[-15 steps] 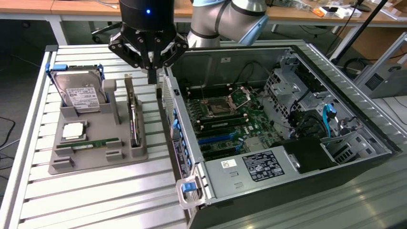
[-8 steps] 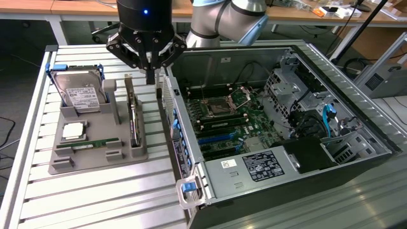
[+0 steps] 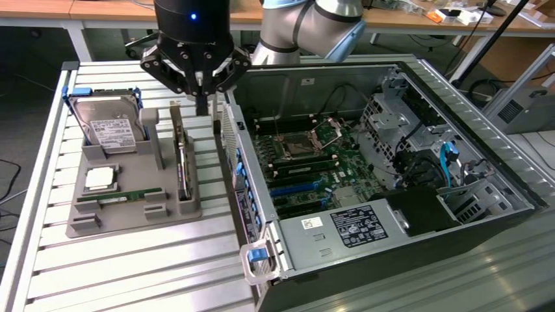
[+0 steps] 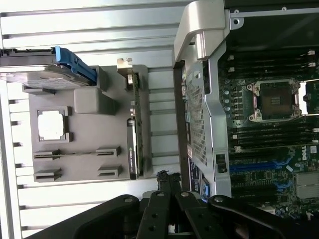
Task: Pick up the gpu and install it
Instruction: 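Reach for the gpu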
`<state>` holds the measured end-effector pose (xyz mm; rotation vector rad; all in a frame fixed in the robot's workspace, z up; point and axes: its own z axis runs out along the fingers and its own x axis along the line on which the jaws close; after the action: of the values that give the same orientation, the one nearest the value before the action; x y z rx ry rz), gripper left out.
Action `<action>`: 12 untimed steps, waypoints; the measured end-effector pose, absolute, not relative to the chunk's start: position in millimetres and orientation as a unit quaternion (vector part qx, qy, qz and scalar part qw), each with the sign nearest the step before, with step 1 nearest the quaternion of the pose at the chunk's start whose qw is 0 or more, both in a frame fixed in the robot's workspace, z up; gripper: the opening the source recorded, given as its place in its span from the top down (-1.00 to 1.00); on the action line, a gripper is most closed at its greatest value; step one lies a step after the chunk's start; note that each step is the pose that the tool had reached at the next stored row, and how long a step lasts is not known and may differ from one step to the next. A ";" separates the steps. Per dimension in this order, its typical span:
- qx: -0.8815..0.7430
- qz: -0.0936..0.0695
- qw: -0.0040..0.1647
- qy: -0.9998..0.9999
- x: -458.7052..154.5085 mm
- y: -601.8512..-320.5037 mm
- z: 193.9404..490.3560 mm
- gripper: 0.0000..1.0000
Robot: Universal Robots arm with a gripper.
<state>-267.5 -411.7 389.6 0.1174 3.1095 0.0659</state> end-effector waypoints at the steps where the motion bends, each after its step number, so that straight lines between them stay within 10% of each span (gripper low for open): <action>1: 0.038 0.021 0.015 0.999 -268.4 -411.7 389.5 0.79; 12: 0.038 0.021 0.015 0.999 -271.9 -411.8 389.5 0.79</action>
<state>-271.9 -411.8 389.5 0.1177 3.1095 0.0659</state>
